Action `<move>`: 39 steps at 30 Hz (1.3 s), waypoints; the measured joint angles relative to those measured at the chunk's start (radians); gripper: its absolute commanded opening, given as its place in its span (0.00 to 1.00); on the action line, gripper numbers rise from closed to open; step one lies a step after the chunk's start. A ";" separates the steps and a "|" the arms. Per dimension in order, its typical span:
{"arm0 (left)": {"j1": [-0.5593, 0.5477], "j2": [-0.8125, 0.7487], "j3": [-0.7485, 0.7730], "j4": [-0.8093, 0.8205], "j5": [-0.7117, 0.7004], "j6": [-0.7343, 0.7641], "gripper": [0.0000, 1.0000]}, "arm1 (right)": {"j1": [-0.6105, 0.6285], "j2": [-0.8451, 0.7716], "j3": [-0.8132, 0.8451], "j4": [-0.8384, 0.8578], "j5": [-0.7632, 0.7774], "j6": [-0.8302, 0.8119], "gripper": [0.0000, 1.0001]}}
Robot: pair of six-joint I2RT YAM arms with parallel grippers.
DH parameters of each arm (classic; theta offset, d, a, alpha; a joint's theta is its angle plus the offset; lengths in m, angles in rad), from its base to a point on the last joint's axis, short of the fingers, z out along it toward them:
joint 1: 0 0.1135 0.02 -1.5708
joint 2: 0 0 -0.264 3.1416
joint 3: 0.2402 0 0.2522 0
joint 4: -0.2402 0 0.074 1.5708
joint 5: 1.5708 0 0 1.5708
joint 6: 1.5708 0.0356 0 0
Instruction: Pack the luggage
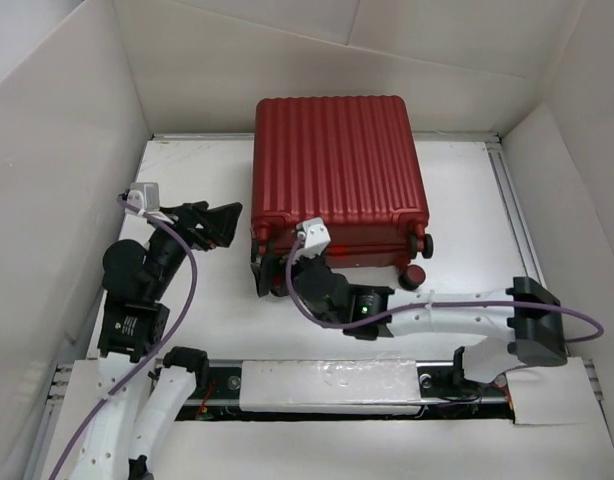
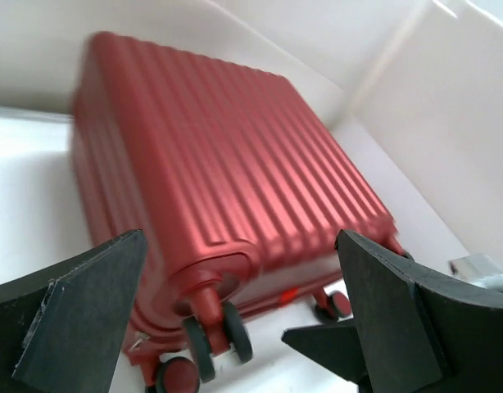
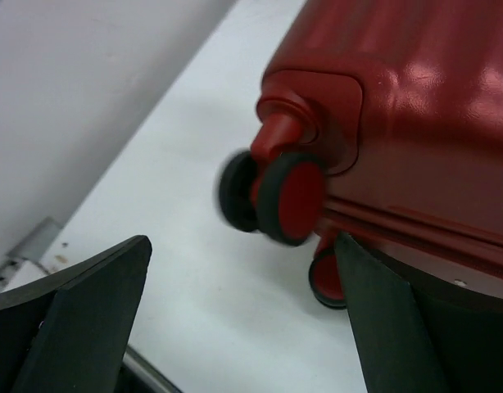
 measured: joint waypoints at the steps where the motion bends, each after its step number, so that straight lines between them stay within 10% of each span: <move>1: 0.000 -0.012 -0.001 -0.014 -0.034 -0.008 1.00 | -0.017 0.025 0.031 -0.036 -0.005 0.006 1.00; 15: 0.000 -0.105 -0.119 -0.137 -0.211 -0.051 0.96 | -0.134 0.347 0.380 -0.233 -0.106 0.097 1.00; 23: 0.000 -0.151 -0.127 -0.151 -0.201 -0.046 0.76 | -0.176 0.328 0.364 -0.262 -0.068 0.273 0.11; 39: 0.000 0.114 -0.201 0.064 0.207 -0.058 0.61 | -0.335 -0.231 -0.152 -0.272 -0.204 0.121 0.00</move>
